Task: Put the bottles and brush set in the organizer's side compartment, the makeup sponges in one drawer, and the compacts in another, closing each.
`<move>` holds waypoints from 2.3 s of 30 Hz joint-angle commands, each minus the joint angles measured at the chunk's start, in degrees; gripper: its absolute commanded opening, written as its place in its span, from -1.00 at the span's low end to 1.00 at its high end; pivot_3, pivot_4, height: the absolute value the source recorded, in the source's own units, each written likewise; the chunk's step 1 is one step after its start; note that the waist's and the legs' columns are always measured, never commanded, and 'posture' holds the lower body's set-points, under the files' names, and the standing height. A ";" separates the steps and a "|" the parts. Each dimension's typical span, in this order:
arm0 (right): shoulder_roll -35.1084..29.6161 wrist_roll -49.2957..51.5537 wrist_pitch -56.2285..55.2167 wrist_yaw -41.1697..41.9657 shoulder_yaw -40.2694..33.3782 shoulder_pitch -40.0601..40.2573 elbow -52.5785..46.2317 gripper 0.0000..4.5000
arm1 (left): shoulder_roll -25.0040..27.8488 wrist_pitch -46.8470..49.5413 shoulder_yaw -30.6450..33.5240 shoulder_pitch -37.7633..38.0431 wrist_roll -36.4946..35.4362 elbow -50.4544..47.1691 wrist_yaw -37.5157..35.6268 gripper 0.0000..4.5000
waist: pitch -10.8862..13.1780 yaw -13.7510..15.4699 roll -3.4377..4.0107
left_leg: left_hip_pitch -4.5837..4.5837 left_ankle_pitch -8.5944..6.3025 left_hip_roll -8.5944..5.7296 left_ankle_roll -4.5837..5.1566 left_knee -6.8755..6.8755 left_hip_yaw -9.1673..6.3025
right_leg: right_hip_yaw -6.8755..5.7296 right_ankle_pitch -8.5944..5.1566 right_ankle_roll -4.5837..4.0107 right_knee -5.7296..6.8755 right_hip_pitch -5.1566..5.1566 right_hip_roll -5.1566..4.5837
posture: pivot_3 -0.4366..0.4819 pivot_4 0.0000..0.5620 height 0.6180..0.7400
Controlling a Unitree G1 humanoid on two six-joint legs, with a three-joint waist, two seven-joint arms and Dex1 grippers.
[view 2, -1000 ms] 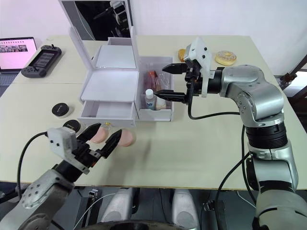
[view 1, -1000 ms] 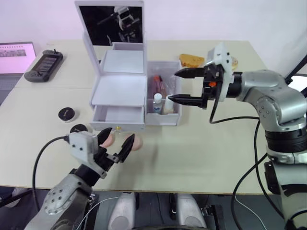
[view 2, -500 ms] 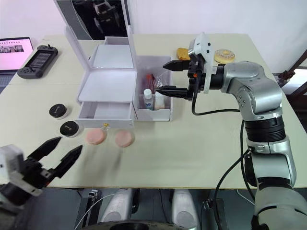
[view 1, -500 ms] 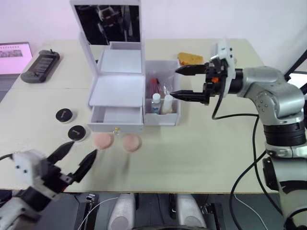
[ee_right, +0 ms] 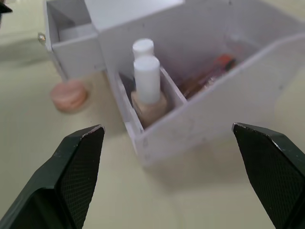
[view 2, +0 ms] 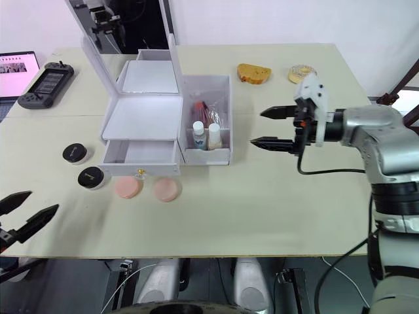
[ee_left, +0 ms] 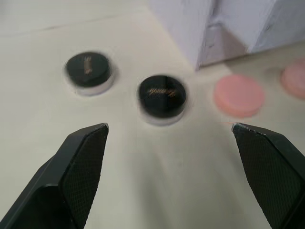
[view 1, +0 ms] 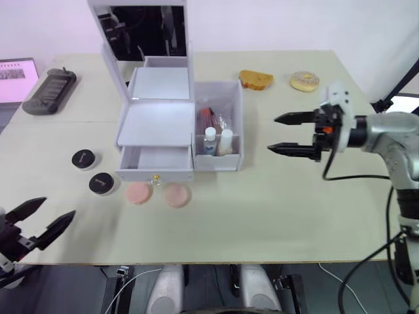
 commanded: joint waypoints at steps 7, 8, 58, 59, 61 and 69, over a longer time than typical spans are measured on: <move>-3.32 3.70 -0.53 1.44 -6.95 5.20 -6.34 1.00 | 1.52 -1.80 0.28 -1.58 2.89 3.14 -5.39 0.95 | -0.02 0.17 -0.04 | 0.02 0.00 0.05 0.00 0.09 0.04 | 0.00 0.05 -0.04 0.02 0.02 0.00 | -0.05 -0.47 1.00; -3.30 4.22 -0.10 1.72 -6.76 5.16 -7.04 1.00 | 1.01 -1.65 -0.58 -1.62 2.81 1.39 -5.53 0.95 | -0.02 0.17 -0.04 | 0.02 0.00 0.06 0.00 0.12 0.05 | 0.01 0.08 -0.05 0.03 0.02 0.00 | -0.05 -0.47 1.00; -1.79 14.02 12.26 -1.63 2.11 -3.55 -21.31 1.00 | -22.12 10.14 -39.80 -16.68 9.67 -37.20 35.76 -0.32 | -0.09 0.51 -0.06 | 0.13 0.00 0.73 0.00 0.65 0.34 | 0.12 0.59 -0.15 0.10 0.22 0.57 | -0.05 -0.47 1.00; -1.81 13.96 12.19 -1.64 2.15 -3.55 -21.28 1.00 | -22.39 10.06 -39.54 -16.77 9.52 -37.12 36.04 -0.55 | -0.09 0.56 -0.06 | 0.13 0.00 0.73 0.00 0.65 0.34 | 0.12 0.59 -0.15 0.10 0.22 0.58 | -0.05 -0.47 1.00; -1.90 13.75 11.99 -1.63 2.30 -3.61 -21.18 1.00 | -22.61 10.11 -39.24 -16.84 9.27 -37.04 36.30 -0.99 | -0.09 0.74 -0.06 | 0.12 0.00 0.73 0.00 0.65 0.34 | 0.12 0.59 -0.15 0.08 0.22 0.58 | -0.05 -0.47 1.00; -1.65 13.18 11.58 -1.34 2.78 -3.95 -20.71 1.00 | -22.87 6.93 -38.98 -13.07 9.65 -36.23 34.03 -0.99 | -0.09 0.56 -0.06 | 0.16 0.00 0.73 0.00 0.66 0.35 | 0.13 0.59 -0.15 0.09 0.24 0.58 | -0.05 -0.47 1.00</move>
